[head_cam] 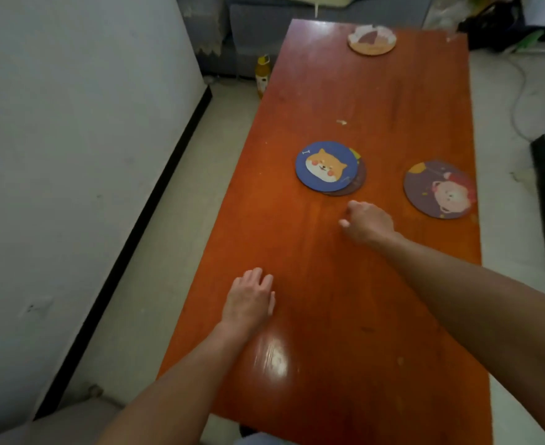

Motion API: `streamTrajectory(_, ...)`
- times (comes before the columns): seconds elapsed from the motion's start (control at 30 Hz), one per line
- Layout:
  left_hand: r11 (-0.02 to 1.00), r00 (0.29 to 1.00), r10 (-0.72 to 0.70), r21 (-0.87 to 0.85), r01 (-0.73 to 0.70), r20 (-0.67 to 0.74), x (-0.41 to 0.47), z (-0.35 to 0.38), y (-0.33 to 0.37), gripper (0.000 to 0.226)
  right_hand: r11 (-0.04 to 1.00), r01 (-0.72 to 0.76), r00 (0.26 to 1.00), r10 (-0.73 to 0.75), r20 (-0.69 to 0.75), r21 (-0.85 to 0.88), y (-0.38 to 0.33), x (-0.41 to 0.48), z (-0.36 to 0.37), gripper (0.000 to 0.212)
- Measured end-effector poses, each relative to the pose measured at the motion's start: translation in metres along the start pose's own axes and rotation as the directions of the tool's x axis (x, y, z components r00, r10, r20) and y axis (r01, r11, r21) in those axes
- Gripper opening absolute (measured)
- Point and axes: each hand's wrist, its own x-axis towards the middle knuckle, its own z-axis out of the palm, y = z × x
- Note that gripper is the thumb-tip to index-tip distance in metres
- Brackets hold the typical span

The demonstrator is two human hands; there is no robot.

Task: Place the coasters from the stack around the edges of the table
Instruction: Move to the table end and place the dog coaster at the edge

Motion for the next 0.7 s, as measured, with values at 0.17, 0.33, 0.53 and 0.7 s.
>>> streamTrajectory(0.17,1.000,0.998,-0.018,0.023,0.017,0.061,-0.006,0.033,0.000,0.059,0.981,-0.086,0.989,0.106,-0.105,0.175,-0.002,0.064,-0.013,0.034)
streamTrajectory(0.33,1.000,0.999,-0.015,-0.024,0.016,0.037,-0.013,0.059,-0.007,0.064,0.916,-0.295,0.942,0.327,-0.077,0.273,-0.010,0.110,-0.018,0.077)
streamTrajectory(0.53,0.999,0.999,-0.012,-0.033,0.014,0.046,-0.012,0.062,-0.010,0.065,0.868,-0.393,0.909,0.417,-0.015,0.303,-0.013,0.129,-0.021,0.093)
streamTrajectory(0.7,1.000,0.999,0.002,-0.029,0.000,0.042,-0.012,0.063,-0.010,0.066,0.682,-0.387,0.882,0.469,0.036,0.621,-0.011,0.122,-0.014,0.062)
